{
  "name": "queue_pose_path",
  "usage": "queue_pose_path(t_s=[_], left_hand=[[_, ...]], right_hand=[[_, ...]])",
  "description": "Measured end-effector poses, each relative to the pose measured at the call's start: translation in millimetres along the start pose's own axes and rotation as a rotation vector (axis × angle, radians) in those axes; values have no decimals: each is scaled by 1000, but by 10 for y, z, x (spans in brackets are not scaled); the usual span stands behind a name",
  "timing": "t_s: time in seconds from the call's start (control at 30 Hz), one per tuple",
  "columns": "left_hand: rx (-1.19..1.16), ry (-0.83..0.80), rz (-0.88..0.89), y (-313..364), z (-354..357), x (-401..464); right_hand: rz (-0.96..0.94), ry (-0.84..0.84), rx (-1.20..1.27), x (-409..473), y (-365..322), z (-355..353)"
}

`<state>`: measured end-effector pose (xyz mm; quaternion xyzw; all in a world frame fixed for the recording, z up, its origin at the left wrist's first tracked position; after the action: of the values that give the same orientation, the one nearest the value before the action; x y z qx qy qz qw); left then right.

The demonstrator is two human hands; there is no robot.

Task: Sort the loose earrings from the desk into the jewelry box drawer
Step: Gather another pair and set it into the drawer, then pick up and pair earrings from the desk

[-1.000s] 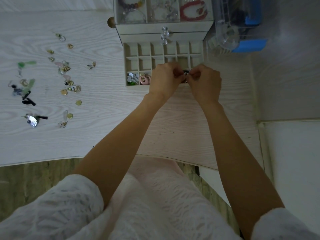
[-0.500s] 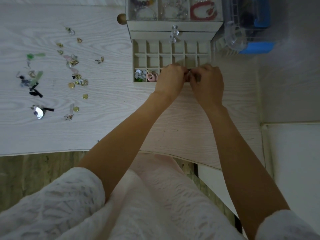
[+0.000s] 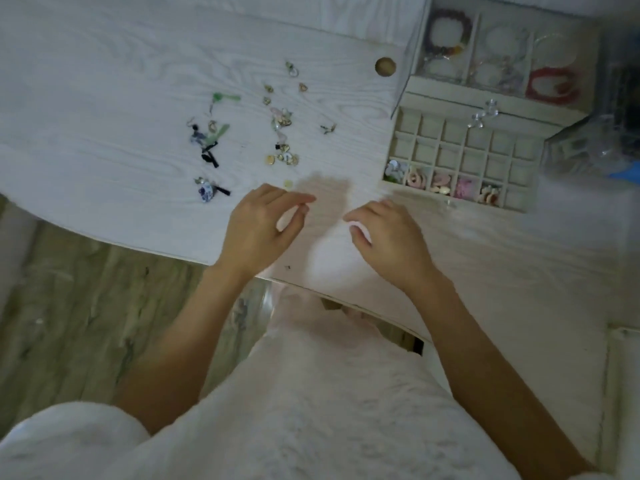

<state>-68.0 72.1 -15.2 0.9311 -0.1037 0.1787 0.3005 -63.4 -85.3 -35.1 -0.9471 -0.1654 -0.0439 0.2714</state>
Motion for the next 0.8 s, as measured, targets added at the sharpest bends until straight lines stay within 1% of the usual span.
queue_pose_path(t_s=[0.07, 0.13, 0.2, 0.3, 0.4, 0.5, 0.63, 0.73, 0.8], left_hand=[[87, 28, -201, -501, -205, -181], [125, 22, -382, -904, -325, -350], [134, 12, -446, -1045, -296, -423], [110, -22, -402, -1010, -142, -406], [91, -71, -345, -968, 21, -391], [90, -47, -382, -1104, 7, -374], [111, -15, -392, -1283, -72, -325], [121, -12, -362, -1272, -66, -248], [114, -50, -323, -1157, 29, -199]], right_hand=[[-33, -67, 29, 121, -216, 299], [0, -88, 47, 264, -352, 555], [26, -61, 41, 399, -384, 699], [61, -14, 21, 604, -420, 862], [63, -4, 4, 710, -466, 970], [56, -14, -2, 745, -497, 1034], [105, -25, 0, 744, -438, 1066], [167, -4, -3, 710, -356, 1013], [210, 11, -12, 690, -292, 970]])
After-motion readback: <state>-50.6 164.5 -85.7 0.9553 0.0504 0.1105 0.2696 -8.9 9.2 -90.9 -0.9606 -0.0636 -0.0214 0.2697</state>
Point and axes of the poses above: each hand's wrist, its own x-axis towards the middle knuckle, its own z-axis out of the palm, y = z × x, the point moved 8 cm from there along x, towards the middle knuckle, and after that the axes turned 13 degrees about y, right-handed, at the moved point
